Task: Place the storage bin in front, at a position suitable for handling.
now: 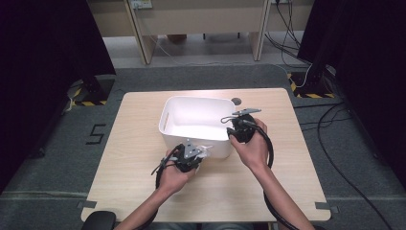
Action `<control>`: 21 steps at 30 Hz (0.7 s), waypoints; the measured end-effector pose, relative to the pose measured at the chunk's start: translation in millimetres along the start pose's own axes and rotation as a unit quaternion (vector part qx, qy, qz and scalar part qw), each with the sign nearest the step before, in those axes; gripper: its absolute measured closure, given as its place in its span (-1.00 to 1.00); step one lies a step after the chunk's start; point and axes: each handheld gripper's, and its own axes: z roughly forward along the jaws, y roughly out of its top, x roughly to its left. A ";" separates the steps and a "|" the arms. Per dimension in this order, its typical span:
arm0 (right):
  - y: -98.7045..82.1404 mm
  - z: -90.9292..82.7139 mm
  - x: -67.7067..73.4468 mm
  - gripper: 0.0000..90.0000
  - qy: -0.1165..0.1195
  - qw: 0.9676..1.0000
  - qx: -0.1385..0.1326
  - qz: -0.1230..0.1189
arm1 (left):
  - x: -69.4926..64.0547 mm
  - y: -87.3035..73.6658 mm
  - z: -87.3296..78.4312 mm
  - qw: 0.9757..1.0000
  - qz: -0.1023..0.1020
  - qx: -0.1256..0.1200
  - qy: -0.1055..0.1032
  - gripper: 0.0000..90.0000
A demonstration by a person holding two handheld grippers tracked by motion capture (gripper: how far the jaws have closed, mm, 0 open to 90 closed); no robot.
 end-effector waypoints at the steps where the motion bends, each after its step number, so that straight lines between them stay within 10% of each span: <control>1: -0.1 0.0 0.0 0.49 0.000 1.000 0.000 0.000 | -0.1 -0.6 1.0 1.000 0.000 0.002 -0.001 0.77; 21: -0.2 0.1 0.7 0.49 -0.001 1.000 -0.002 -0.001 | -0.8 -9.7 18.1 1.000 0.003 0.031 -0.001 0.77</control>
